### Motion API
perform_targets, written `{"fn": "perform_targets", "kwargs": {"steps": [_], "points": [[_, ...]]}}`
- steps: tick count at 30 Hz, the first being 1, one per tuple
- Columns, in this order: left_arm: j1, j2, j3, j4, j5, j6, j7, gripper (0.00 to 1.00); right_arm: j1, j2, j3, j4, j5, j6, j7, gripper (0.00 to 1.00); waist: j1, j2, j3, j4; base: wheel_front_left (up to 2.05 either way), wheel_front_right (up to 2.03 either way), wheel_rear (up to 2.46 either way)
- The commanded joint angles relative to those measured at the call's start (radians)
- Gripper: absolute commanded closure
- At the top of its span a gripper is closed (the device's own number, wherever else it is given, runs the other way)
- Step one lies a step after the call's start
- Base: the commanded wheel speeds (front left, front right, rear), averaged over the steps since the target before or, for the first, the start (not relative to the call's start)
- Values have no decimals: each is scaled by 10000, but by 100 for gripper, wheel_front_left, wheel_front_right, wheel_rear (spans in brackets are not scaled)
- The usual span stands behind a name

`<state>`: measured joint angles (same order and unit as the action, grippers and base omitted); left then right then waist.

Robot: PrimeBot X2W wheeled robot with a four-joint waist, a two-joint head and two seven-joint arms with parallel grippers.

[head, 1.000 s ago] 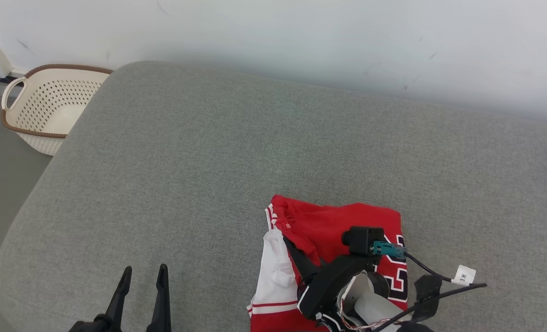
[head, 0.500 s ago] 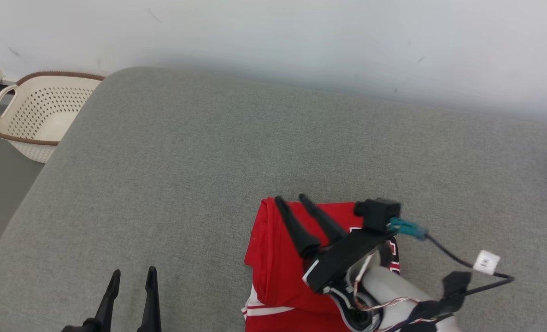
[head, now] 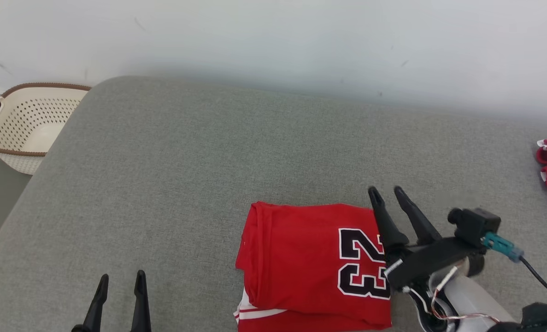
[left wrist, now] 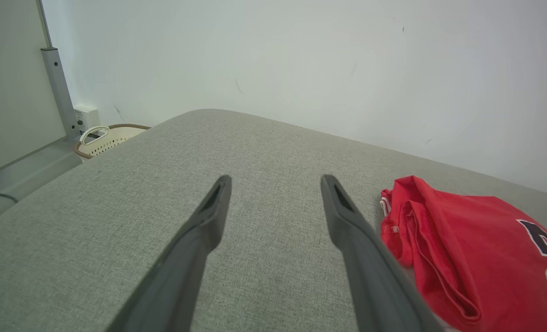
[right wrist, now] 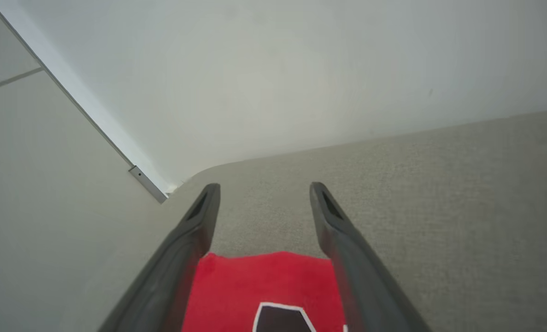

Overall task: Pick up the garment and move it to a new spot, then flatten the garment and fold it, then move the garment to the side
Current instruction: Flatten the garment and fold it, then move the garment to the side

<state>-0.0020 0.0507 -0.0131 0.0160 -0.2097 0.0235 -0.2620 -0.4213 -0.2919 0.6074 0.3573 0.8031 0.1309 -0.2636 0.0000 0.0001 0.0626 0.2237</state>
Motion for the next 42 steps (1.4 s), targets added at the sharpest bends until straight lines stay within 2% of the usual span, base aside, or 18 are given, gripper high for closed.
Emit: {"fn": "perform_targets", "kwargs": {"steps": [1, 7, 13, 30, 31, 32, 33, 34, 42], "points": [[80, 0, 50, -34, 23, -17, -38, 0, 174, -100, -46, 78, -126, -5, -7, 0, 0, -1, -13, -38, 0, 0, 0], [132, 1, 164, -36, 47, -43, -38, 0, 680, -266, -158, 521, -440, -5, 495, 0, 0, -1, -24, -167, 0, 0, 0], [51, 1, 126, -46, 36, -39, -38, 0, 921, -34, -105, 868, -452, -5, 886, 0, 0, -1, 71, -226, 0, 0, 0], [-164, 3, 51, -43, -55, 5, -38, 0, 1023, 428, 452, 1803, 399, -5, 1861, 0, 0, -1, 463, -128, 0, 0, 0], [-174, 1, 48, -44, -56, 3, -38, 0, 988, 448, 537, 1826, 465, -5, 1913, 7, 0, -1, 488, -122, 0, 0, 0], [-179, 1, 28, -61, -60, 17, -38, 0, 953, 458, 611, 1841, 532, -5, 1919, 33, 0, -1, 511, -115, 0, 0, 0], [-184, 1, 13, -72, -64, 30, -38, 0, 909, 432, 664, 1845, 552, -5, 1842, 73, 0, -1, 532, -107, 0, 0, 0], [-188, 1, -6, -78, -66, 45, -38, 0, 827, 413, 699, 1855, 593, -5, 1775, 100, 0, -1, 551, -99, 0, 0, 0], [-137, 1, -33, -149, -78, 150, -38, 0, 151, 70, 922, 1762, 631, -5, 1215, 100, 0, -1, 646, -160, 0, 0, 0]]}}
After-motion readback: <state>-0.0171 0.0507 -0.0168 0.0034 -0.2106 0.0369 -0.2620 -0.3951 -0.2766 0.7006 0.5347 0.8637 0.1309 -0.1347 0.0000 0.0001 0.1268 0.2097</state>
